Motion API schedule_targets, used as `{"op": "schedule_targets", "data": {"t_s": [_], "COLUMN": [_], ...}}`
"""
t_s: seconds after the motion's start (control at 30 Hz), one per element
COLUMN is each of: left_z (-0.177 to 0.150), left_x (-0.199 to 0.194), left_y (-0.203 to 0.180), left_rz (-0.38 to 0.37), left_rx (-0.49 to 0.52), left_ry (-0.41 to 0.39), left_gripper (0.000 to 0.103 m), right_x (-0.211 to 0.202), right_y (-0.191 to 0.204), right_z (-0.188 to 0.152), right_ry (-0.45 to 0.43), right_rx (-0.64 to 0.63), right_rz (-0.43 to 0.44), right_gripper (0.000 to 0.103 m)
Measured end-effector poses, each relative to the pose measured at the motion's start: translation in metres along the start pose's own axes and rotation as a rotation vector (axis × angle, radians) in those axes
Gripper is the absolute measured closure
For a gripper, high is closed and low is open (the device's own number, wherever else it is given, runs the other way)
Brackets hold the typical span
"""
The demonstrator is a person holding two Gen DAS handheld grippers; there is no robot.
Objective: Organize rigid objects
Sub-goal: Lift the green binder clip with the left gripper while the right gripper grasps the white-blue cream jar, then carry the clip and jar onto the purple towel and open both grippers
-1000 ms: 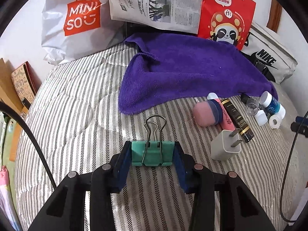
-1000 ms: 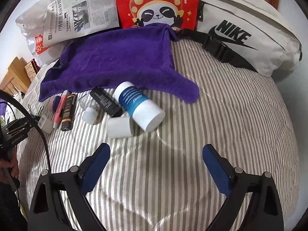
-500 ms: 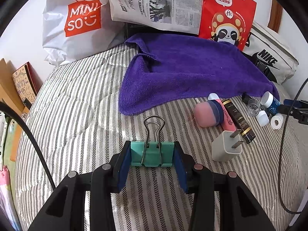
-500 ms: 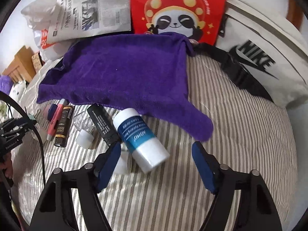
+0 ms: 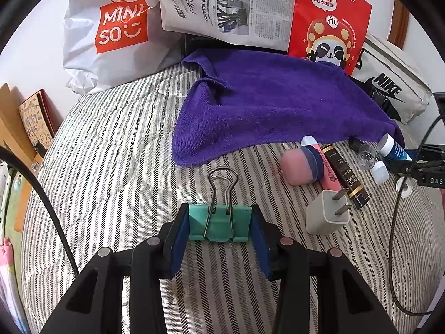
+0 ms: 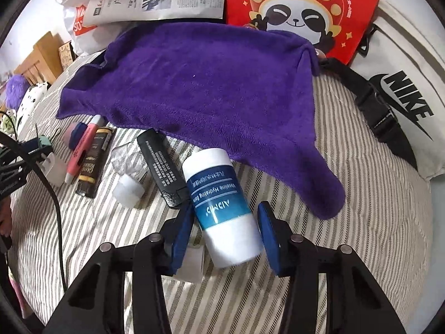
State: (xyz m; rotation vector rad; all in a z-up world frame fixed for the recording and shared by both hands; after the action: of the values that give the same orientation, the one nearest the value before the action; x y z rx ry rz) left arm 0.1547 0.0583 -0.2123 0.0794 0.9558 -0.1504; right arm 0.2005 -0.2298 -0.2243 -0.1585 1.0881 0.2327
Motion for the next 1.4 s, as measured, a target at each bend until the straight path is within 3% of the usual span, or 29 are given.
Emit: {"op": "schedule_targets", "data": {"t_s": [0.23, 0.3, 0.5, 0.7, 0.87, 1.4], "left_z": [0.000, 0.000, -0.002, -0.002, -0.001, 0.024], "left_x": [0.000, 0.000, -0.002, 0.000, -0.005, -0.039], "left_y": [0.000, 0.001, 0.004, 0.001, 0.007, 0.008], "left_rz": [0.007, 0.010, -0.012, 0.031, -0.015, -0.035], "left_rx": [-0.014, -0.019, -0.063, -0.051, -0.099, -0.119], "left_ry": [-0.004, 0.002, 0.024, 0.030, 0.047, -0.025], "left_gripper": [0.063, 0.063, 0.063, 0.064, 0.064, 0.064], "right_x": [0.000, -0.001, -0.005, -0.003, -0.014, -0.066], "right_y": [-0.005, -0.007, -0.020, -0.015, -0.022, -0.028], "right_z": [-0.001, -0.001, -0.007, -0.005, -0.004, 0.023], "right_ry": [-0.048, -0.033, -0.006, -0.059, -0.067, -0.181], "right_rx": [0.020, 0.010, 0.091, 0.051, 0.102, 0.120], "right_rz": [0.037, 0.026, 0.071, 0.041, 0.087, 0.120], "right_gripper": [0.057, 0.063, 0.064, 0.065, 0.066, 0.066]}}
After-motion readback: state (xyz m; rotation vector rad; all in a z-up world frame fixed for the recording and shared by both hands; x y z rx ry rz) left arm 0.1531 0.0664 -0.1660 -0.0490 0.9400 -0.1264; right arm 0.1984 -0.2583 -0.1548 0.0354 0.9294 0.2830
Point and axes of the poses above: each gripper's, at about its wrist camera, not at the fingertips, and x roughly the way its jaws point, y to its left, z to its top, the point moved 8 cm from there along x, roughly the way its jaws point, and after that the axes turned 3 degrees about x, right-handed, at the moved point
